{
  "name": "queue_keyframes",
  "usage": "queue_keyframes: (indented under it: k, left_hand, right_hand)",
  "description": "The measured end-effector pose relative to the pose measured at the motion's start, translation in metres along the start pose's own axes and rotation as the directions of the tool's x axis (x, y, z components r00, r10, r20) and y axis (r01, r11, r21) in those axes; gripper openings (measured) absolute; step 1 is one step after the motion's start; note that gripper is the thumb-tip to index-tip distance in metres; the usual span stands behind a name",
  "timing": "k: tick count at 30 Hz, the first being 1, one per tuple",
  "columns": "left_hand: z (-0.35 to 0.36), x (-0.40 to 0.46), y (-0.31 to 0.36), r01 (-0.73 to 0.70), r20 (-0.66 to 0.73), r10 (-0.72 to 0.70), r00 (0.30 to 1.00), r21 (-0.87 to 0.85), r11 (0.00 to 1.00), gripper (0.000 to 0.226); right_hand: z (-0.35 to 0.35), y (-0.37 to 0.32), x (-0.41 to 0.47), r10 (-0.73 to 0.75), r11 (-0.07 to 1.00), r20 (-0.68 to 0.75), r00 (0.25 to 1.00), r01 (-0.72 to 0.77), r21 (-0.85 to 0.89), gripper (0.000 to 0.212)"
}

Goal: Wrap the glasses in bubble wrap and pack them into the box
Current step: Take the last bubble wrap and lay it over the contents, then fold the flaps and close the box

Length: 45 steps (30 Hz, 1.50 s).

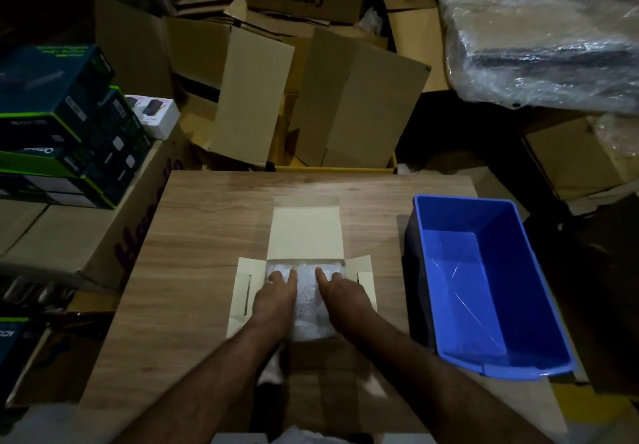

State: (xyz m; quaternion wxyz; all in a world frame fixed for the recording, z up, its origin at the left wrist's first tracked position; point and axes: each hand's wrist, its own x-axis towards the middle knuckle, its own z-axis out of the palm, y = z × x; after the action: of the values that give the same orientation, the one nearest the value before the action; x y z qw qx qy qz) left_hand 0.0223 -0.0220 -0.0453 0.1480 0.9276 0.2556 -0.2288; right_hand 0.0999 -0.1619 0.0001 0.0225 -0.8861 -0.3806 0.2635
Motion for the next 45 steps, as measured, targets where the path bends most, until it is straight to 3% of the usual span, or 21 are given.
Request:
queue_keyframes:
  k: [3, 6, 8, 11, 15, 17, 20, 27, 30, 32, 35, 39, 40, 42, 45]
  left_hand:
    - [-0.002, -0.004, 0.008, 0.040, -0.023, -0.043, 0.999, -0.102, 0.994, 0.052]
    - [0.003, -0.002, 0.007, 0.029, -0.075, -0.035, 0.997, -0.084, 0.996, 0.046]
    - [0.005, -0.002, 0.004, 0.054, -0.045, -0.063, 0.997, -0.170, 0.984, 0.059]
    - [0.003, -0.008, -0.001, 0.000, 0.009, 0.001, 1.000, -0.081, 0.997, 0.100]
    - [-0.020, -0.003, -0.009, 0.084, 0.220, -0.034, 0.975, -0.220, 0.972, 0.087]
    - [-0.030, 0.002, -0.013, 0.086, 0.254, -0.026, 0.967, -0.226, 0.970, 0.094]
    - [-0.029, 0.002, -0.009, 0.032, 0.247, 0.026, 0.969, -0.230, 0.973, 0.108]
    - [-0.008, -0.001, 0.003, 0.036, 0.206, 0.004, 0.978, -0.189, 0.981, 0.115]
    - [-0.002, 0.015, -0.002, 0.167, 0.248, -0.109, 0.963, -0.228, 0.959, 0.163]
    - [0.021, 0.022, -0.006, 0.152, 0.091, -0.132, 0.987, -0.274, 0.950, 0.136]
    - [0.027, 0.004, 0.002, 0.021, -0.061, -0.033, 0.998, -0.191, 0.981, 0.089]
    - [0.016, -0.014, 0.001, -0.053, -0.085, 0.039, 0.996, -0.171, 0.984, 0.078]
    - [0.014, -0.017, -0.001, -0.059, -0.013, 0.057, 0.998, -0.233, 0.971, 0.078]
    - [0.007, -0.025, -0.007, -0.115, 0.049, 0.124, 0.991, -0.159, 0.981, 0.093]
    - [0.001, -0.039, -0.010, -0.230, -0.175, 0.217, 0.960, -0.059, 0.971, 0.092]
  right_hand:
    - [0.004, -0.004, -0.001, -0.008, 1.000, -0.015, 1.000, 0.007, -0.025, 0.075]
    - [0.013, -0.005, -0.001, -0.017, 0.999, -0.028, 0.999, 0.016, -0.052, 0.080]
    - [0.020, -0.003, 0.001, -0.018, 0.999, -0.013, 1.000, 0.018, -0.039, 0.085]
    - [0.021, 0.000, 0.001, -0.017, 1.000, -0.006, 1.000, 0.017, 0.017, 0.092]
    - [0.014, 0.002, 0.002, -0.013, 0.998, 0.016, 1.000, 0.012, 0.062, 0.093]
    - [0.011, 0.004, 0.005, -0.014, 0.990, 0.063, 0.998, 0.005, 0.138, 0.103]
    - [0.014, 0.005, 0.006, -0.024, 0.978, 0.102, 0.994, 0.002, 0.210, 0.120]
    - [0.041, -0.007, 0.007, 0.019, 0.970, 0.034, 0.999, -0.026, 0.240, 0.119]
    - [0.045, -0.005, 0.012, 0.018, 0.968, 0.033, 0.999, -0.026, 0.248, 0.119]
    - [0.047, -0.004, 0.013, 0.028, 0.968, 0.027, 0.999, -0.034, 0.247, 0.118]
    - [0.048, -0.006, 0.012, 0.032, 0.974, 0.008, 0.999, -0.033, 0.226, 0.115]
    - [0.041, -0.004, 0.005, 0.004, 0.975, 0.020, 1.000, -0.009, 0.224, 0.119]
    - [0.037, -0.004, 0.002, -0.013, 0.973, 0.021, 1.000, 0.008, 0.232, 0.119]
    - [0.031, -0.002, -0.008, -0.009, 0.970, -0.021, 1.000, 0.014, 0.243, 0.112]
    - [0.025, 0.001, -0.023, 0.013, 0.979, -0.245, 0.970, 0.037, 0.199, 0.087]
